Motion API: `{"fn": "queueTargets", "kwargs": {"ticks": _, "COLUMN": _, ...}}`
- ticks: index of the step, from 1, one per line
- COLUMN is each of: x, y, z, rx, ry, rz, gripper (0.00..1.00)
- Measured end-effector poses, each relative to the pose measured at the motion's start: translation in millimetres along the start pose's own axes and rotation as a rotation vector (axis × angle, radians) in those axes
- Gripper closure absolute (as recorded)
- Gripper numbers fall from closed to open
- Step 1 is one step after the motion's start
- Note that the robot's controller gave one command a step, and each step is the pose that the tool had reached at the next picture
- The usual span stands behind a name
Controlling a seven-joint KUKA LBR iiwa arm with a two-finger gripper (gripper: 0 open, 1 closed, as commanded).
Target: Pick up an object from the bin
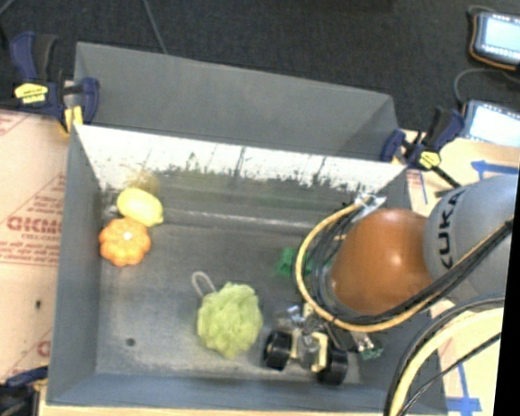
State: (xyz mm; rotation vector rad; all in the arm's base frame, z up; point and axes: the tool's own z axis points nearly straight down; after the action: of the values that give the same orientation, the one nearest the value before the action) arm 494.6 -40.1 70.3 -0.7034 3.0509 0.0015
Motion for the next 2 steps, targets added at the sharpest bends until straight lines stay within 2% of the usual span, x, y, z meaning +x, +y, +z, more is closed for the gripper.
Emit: {"fn": "queueTargets", "kwargs": {"ticks": 2, "x": 0.9, "y": 0.2, "z": -9.6, "rx": -0.001, "ry": 0.002, "rz": 0.001, "gripper": 1.00}}
